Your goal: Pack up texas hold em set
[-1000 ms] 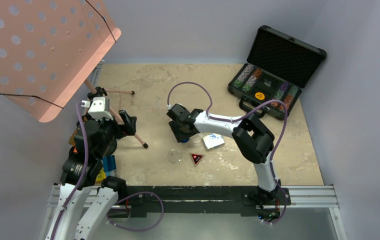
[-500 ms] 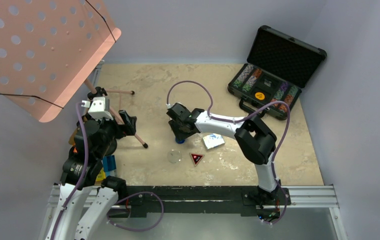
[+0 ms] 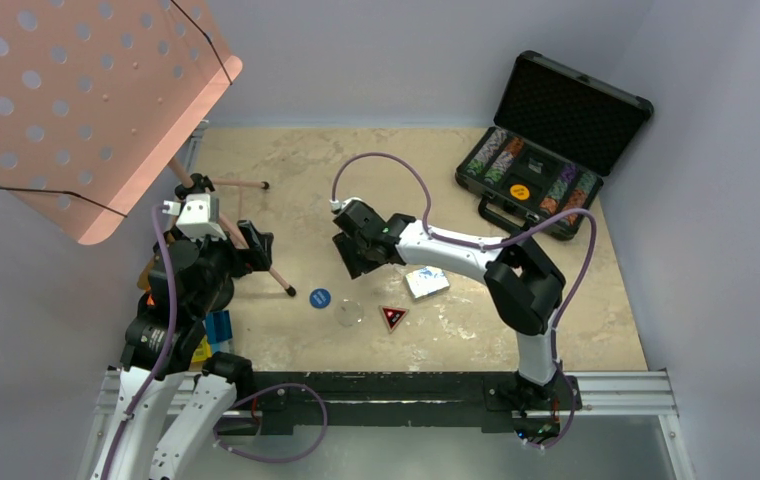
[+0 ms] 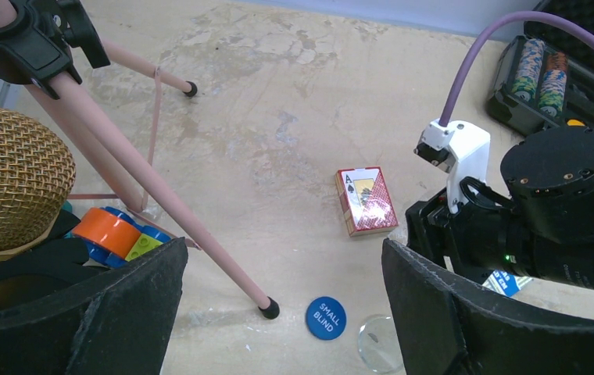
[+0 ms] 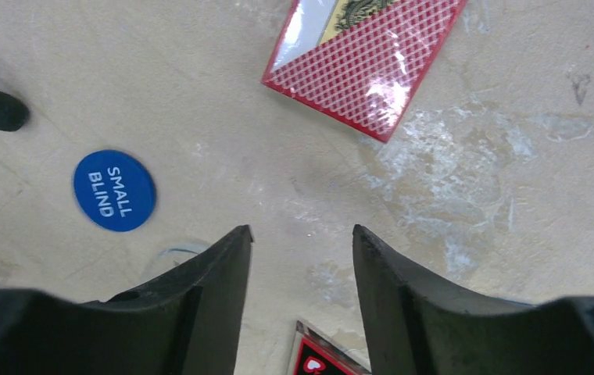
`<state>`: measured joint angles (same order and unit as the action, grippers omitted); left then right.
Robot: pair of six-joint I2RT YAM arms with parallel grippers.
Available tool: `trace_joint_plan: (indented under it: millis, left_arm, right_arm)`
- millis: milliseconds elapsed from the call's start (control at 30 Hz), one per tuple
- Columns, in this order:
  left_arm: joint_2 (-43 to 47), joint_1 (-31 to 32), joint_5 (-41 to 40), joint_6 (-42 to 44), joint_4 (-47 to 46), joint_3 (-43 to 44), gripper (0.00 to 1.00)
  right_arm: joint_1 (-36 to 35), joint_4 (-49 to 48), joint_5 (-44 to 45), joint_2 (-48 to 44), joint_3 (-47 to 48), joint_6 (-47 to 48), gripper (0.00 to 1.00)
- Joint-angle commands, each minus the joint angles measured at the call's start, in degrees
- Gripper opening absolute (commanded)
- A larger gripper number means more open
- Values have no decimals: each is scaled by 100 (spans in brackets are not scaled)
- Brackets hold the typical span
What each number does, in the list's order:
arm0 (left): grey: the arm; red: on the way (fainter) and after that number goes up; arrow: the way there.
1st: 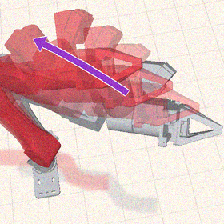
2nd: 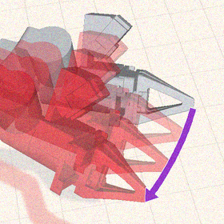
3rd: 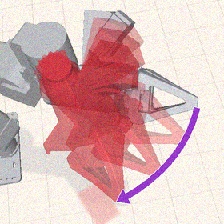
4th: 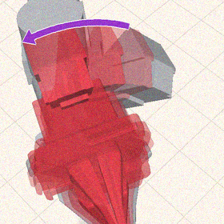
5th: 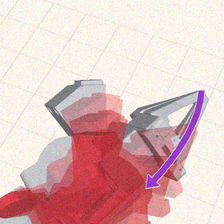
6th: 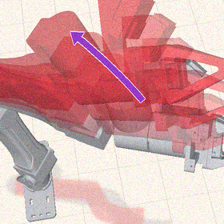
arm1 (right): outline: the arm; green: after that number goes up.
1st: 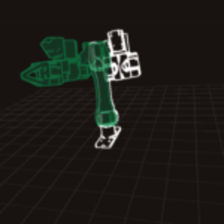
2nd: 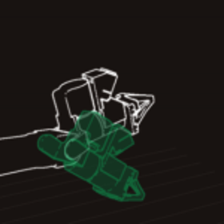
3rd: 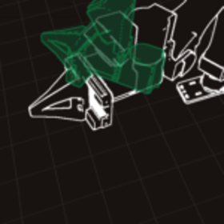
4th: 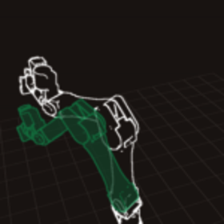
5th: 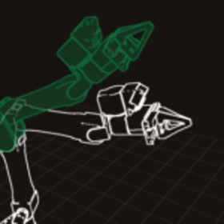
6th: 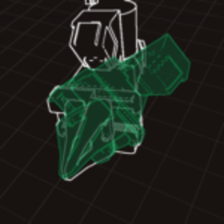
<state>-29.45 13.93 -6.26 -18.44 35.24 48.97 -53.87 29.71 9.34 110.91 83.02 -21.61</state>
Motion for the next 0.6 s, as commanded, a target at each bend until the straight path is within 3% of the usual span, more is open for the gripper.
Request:
trace_joint_plan:
  millis: [0, 133, 267, 567]
  left_arm:
    - [-5, -31, -24, 42, -213, -5, 98]
    - [-222, -26, -25, 97, -118, -7, 97]
    - [-625, 31, 418, 153, 10, 36, 88]
    - [-1757, 844, 388, 190, 248, 98, 82]
  right_arm:
    - [-282, -342, -80, -105, 120, 20, 60]
    - [-346, -396, -176, -48, 94, -137, 69]
    - [-151, -454, -21, -323, -164, -128, 72]
    - [897, -1163, -196, -1857, -1552, 17, 73]
